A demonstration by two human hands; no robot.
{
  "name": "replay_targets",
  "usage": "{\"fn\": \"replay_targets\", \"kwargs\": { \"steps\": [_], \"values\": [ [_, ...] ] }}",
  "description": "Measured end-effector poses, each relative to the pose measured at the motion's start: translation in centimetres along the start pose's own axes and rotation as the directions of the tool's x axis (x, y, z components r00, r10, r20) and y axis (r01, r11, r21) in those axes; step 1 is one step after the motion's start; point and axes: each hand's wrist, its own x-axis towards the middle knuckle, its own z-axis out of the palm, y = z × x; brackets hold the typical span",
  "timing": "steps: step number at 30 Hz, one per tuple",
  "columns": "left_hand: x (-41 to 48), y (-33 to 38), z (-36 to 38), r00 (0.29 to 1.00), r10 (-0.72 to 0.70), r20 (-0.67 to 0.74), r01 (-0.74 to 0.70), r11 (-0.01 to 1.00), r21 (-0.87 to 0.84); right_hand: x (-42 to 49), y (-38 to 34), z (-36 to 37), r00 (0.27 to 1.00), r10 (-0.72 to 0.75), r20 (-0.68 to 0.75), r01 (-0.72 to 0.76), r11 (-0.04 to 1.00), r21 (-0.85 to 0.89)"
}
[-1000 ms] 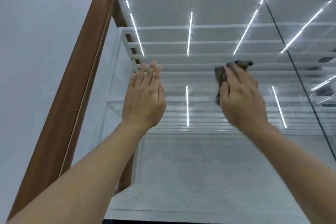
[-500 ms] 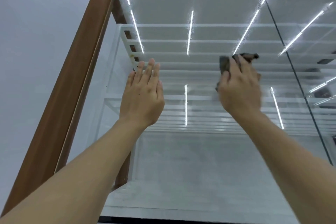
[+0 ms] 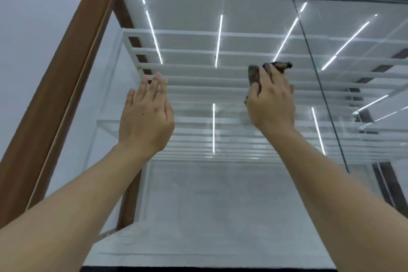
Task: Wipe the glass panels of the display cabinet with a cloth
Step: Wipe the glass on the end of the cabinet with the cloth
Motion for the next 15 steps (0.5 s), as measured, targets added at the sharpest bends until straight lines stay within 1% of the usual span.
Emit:
{"fn": "replay_targets", "kwargs": {
  "steps": [1, 3, 4, 5, 6, 8, 10, 11, 12, 13, 14, 15],
  "values": [
    [-0.1, 0.8, 0.0, 1.0, -0.017, -0.007, 0.017, 1.0, -0.01, -0.8, -1.5, 0.5, 0.994, -0.103, 0.031, 0.102, 0.994, 0.027],
    [-0.1, 2.7, 0.2, 1.0, 0.006, -0.024, -0.007, 0.998, -0.066, -4.7, -2.6, 0.8, 0.933, -0.342, 0.114, 0.338, 0.94, 0.046],
    [0.0, 3.8, 0.3, 0.999, 0.036, -0.02, -0.038, 0.994, -0.103, -6.8, -1.7, 0.4, 0.906, -0.4, 0.138, 0.399, 0.916, 0.036],
    [0.0, 5.0, 0.6, 0.998, 0.064, -0.01, -0.065, 0.988, -0.138, -8.4, -0.1, -0.4, 0.899, -0.416, 0.138, 0.416, 0.909, 0.031],
    [0.0, 6.1, 0.8, 0.997, 0.08, 0.006, -0.078, 0.983, -0.164, -9.2, 1.9, -1.3, 0.915, -0.387, 0.117, 0.387, 0.922, 0.021],
    [-0.2, 7.8, 1.4, 0.995, 0.092, 0.038, -0.085, 0.986, -0.141, -8.0, 5.7, -3.0, 0.971, -0.23, 0.064, 0.232, 0.973, -0.014],
    [-0.4, 8.4, 2.0, 0.994, 0.101, 0.043, -0.099, 0.993, -0.058, -4.6, 6.9, -3.4, 0.998, -0.053, 0.024, 0.054, 0.998, -0.034],
    [-0.4, 8.3, 2.2, 0.994, 0.101, 0.041, -0.1, 0.994, -0.04, -2.7, 6.3, -2.9, 1.0, 0.004, 0.002, -0.003, 1.0, -0.029],
    [-0.4, 8.2, 2.3, 0.994, 0.098, 0.041, -0.097, 0.995, -0.039, -1.4, 5.1, -2.2, 1.0, 0.026, -0.004, -0.026, 1.0, -0.016],
    [-0.4, 8.1, 2.3, 0.994, 0.098, 0.043, -0.096, 0.994, -0.047, -0.8, 3.4, -1.5, 1.0, 0.006, 0.003, -0.006, 1.0, -0.008],
    [-0.3, 8.0, 2.3, 0.994, 0.1, 0.045, -0.097, 0.994, -0.053, -1.0, 1.9, -0.8, 0.999, -0.051, 0.019, 0.05, 0.999, 0.012],
    [-0.3, 8.0, 2.3, 0.994, 0.102, 0.042, -0.1, 0.994, -0.052, -2.0, 0.9, -0.3, 0.99, -0.138, 0.036, 0.137, 0.99, 0.022]
  ]
}}
